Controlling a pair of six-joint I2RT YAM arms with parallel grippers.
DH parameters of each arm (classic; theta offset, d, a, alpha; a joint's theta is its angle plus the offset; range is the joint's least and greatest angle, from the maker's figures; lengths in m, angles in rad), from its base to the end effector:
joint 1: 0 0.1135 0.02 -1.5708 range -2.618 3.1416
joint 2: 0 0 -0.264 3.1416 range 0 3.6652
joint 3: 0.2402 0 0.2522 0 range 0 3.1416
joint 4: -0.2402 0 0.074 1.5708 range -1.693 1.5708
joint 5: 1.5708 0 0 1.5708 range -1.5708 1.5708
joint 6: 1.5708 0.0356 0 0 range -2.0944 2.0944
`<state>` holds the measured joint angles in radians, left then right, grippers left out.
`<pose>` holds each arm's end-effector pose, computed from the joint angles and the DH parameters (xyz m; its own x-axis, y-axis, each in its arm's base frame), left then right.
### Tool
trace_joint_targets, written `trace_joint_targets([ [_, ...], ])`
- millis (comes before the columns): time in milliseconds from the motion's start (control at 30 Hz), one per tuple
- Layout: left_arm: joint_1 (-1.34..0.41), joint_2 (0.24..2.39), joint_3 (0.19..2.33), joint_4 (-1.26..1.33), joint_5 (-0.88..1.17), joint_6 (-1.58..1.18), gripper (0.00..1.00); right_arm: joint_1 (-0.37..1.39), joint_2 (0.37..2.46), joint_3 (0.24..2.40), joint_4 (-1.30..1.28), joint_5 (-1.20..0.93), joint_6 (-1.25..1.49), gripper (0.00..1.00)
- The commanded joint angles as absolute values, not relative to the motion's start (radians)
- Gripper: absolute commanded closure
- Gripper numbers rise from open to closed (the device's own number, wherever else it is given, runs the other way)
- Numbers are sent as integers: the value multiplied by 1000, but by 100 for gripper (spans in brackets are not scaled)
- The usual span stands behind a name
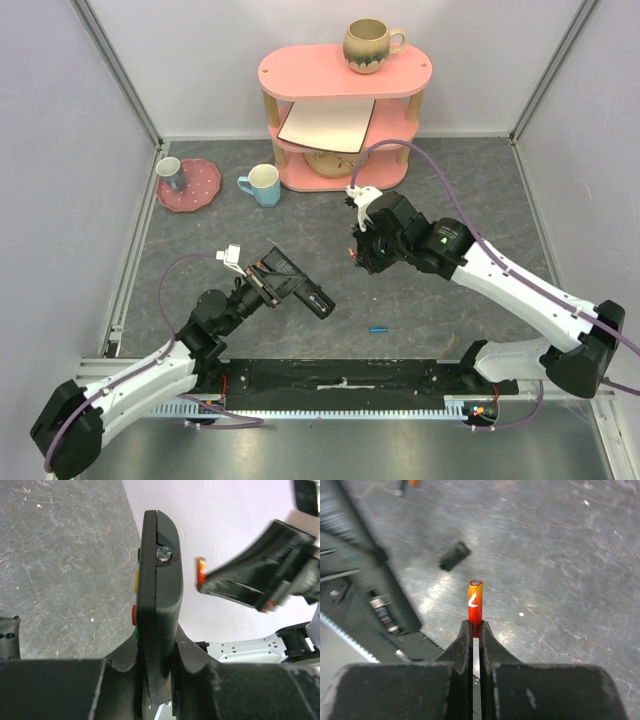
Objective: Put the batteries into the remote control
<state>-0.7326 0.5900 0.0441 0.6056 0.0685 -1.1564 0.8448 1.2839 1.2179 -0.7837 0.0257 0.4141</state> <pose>0.1102 -0.1024 0.1910 -0.6394 -0.6531 -0.4057 0.3297 0.2437 -0.9121 0.1773 0.1983 0.3281 -0.7528 -0.2421 -0.6122 -0.4734 0.8452 0.2480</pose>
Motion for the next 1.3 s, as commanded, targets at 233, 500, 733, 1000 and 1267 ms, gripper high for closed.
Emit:
trace_joint_targets([
  [233, -736, 919, -28, 1097, 143, -1267, 98, 1045, 1367, 1431, -1060, -49, 307, 100],
  [500, -736, 890, -6, 1031, 118, -1273, 98, 1052, 1416, 1453, -1104, -101, 310, 100],
  [733, -736, 884, -15, 1020, 126, -1276, 98, 1086, 1459, 1511, -1112, -126, 314, 100],
  [1000, -736, 874, -18, 1005, 129, -1281, 98, 1111, 1535, 1546, -1157, -121, 296, 100],
  [1267, -736, 842, -28, 993, 135, -1279, 98, 1111, 1577, 1572, -1173, -80, 299, 100],
])
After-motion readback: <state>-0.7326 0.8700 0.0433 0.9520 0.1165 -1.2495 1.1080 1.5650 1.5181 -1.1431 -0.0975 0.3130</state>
